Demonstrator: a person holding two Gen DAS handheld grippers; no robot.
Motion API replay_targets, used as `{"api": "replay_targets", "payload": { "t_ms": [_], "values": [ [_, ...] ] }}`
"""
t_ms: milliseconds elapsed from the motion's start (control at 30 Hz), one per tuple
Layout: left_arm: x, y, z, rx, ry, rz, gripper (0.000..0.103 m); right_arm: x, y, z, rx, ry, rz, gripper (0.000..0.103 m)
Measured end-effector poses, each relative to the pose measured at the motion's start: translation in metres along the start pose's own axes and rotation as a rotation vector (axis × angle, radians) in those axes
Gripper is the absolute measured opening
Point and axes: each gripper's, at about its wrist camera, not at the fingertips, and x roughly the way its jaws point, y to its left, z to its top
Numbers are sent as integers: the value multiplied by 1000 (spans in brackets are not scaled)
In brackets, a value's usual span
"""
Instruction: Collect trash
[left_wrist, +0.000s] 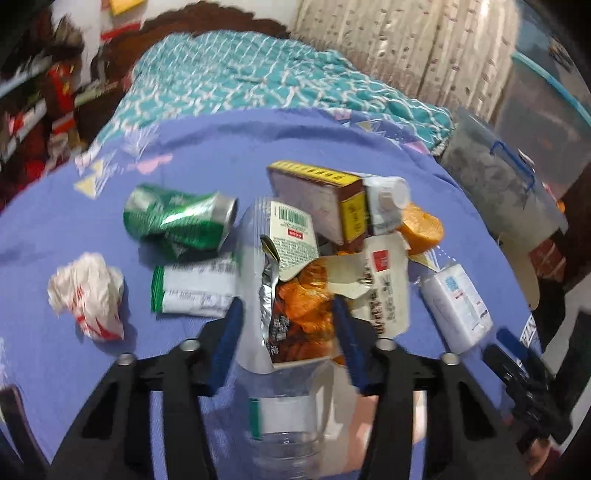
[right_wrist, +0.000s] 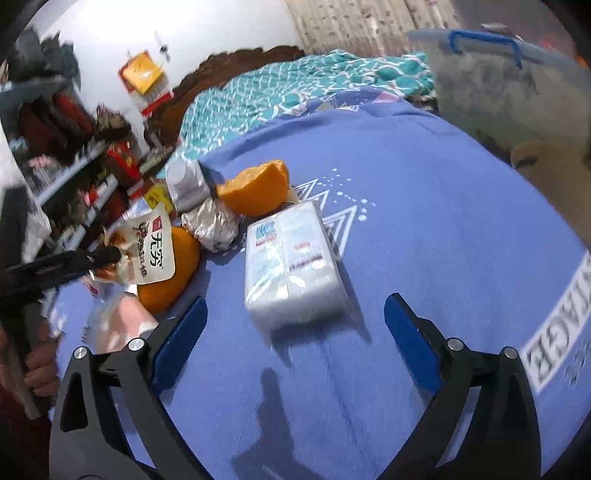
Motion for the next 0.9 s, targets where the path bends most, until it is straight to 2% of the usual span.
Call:
{"api": "replay_targets", "payload": {
  "t_ms": [100, 133, 167, 233, 367, 400, 467, 567, 667, 900],
  "values": [
    [-2, -11, -2, 38, -20, 49, 41, 21, 8, 4, -74, 74, -10, 97],
    [-4, -13, -2, 47, -26, 61, 41, 24, 9, 3, -83, 77, -3, 91],
    [-5, -16, -2, 55, -33, 62, 39, 28, 10, 1, -94, 96, 8, 72],
    [-3, -23, -3, 70, -16, 20, 32, 26, 8, -1, -93, 80, 26, 62],
    [15, -47, -6, 97, 54, -59, 20, 13, -6, -3, -37, 35, 37, 61],
    [18, -53, -6, 102, 67, -81, 12, 8, -11, -3, -28, 23, 29, 61],
    [24, -68, -7, 112, 85, -117, 11, 1, -19, -5, -15, 5, 6, 60],
    [24, -87, -10, 140, 76, -150, 11, -17, -44, -10, 31, -20, -11, 60],
    [20, -112, -9, 165, 74, -214, 10, -33, -66, -15, 65, -51, -38, 60],
    [38, -183, 12, 233, 98, -278, 10, -63, -142, -12, 208, -114, -104, 60]
  ]
}}
